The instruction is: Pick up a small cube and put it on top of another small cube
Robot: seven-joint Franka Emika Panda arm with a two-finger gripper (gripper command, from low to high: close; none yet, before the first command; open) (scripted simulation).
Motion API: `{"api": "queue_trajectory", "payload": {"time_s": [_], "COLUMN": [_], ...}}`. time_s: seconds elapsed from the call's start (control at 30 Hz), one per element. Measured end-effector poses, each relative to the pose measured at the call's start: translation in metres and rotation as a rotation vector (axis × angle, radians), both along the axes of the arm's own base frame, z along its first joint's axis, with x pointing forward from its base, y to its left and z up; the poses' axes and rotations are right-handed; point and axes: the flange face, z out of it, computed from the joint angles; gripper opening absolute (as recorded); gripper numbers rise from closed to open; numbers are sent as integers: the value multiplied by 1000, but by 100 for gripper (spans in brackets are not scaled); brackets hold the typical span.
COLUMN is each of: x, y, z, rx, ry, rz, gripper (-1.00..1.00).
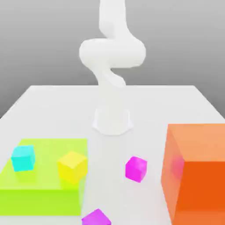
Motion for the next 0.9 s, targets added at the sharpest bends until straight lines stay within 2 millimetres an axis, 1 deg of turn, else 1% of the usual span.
{"api": "queue_trajectory", "payload": {"time_s": [0.1,0.2,0.33,0.43,0.53,0.67,0.77,0.9], "x": [39,71,106,126,140,150,151,146], "y": [-5,-7,-9,-9,-9,-11,-15,-24], "z": [-43,-89,-154,-205,-258,-327,-377,-441], "rx": [-3,-10,-27,-46,-71,-114,-155,-221], "ry": [80,154,249,318,385,474,540,628], "rz": [78,147,234,295,352,427,477,545], "gripper": [0,0,0,0,0,0,0,0]}}
